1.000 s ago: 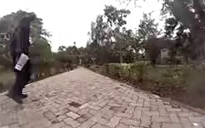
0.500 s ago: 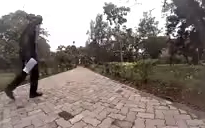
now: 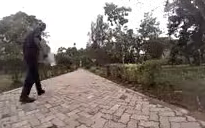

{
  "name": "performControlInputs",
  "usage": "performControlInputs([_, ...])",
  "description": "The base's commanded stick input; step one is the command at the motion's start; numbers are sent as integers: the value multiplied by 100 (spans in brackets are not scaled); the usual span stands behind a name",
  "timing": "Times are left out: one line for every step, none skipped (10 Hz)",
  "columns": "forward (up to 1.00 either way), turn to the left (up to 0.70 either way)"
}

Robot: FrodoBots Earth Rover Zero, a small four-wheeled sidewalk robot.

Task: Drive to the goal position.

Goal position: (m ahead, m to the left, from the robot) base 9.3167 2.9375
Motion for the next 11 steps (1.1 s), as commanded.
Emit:
performControlInputs([70,0])
performControlInputs([70,0])
performControlInputs([70,0])
performControlInputs([70,0])
performControlInputs([70,0])
performControlInputs([70,0])
performControlInputs([70,0])
performControlInputs([70,0])
performControlInputs([70,0])
performControlInputs([70,0])
performControlInputs([70,0])
